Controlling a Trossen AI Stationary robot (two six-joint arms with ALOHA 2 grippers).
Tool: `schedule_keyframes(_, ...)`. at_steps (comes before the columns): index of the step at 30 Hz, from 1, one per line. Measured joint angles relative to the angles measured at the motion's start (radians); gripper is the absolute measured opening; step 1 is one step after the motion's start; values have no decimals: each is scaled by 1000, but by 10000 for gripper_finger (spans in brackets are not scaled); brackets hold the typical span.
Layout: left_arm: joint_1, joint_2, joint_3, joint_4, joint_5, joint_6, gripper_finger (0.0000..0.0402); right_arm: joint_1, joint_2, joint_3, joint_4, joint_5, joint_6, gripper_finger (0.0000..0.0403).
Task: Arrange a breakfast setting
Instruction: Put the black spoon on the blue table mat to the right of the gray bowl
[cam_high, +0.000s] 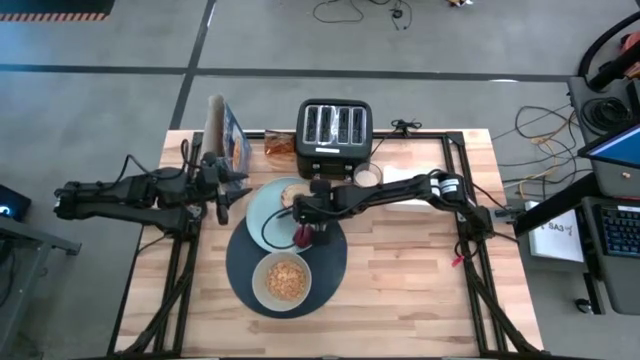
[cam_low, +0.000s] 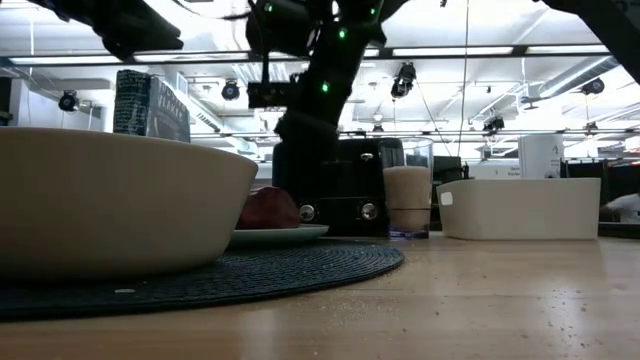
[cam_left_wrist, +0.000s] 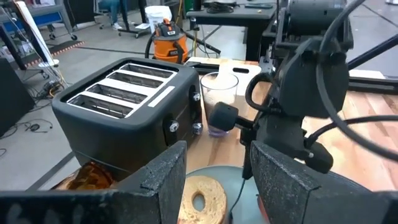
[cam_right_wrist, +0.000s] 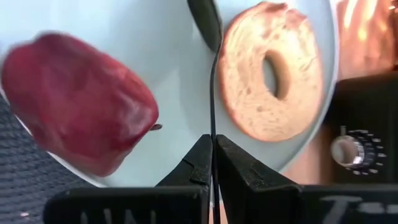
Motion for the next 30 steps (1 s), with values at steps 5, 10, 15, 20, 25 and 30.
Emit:
schedule_keyframes(5,-1,-30,-4,5,-35,-1,162,0,-55,-3,-21,-29,57,9)
schedule_keyframes(10,-1,-93,-26,14,-42,-1,162,15,-163,-70,-14,-33,142,8)
schedule_keyframes(15,0,-176,-68,29,-43,-1,162,48,-303,-166,-14,-52,271,8)
schedule_keyframes(20,0,-274,-127,96,-42,10,162,97,-431,-259,-15,-93,463,8)
schedule_keyframes(25,0,-361,-160,157,-41,11,162,165,-513,-401,22,-105,718,8)
schedule_keyframes(30,0,-410,-164,186,33,16,162,246,-538,-558,158,-166,913,8)
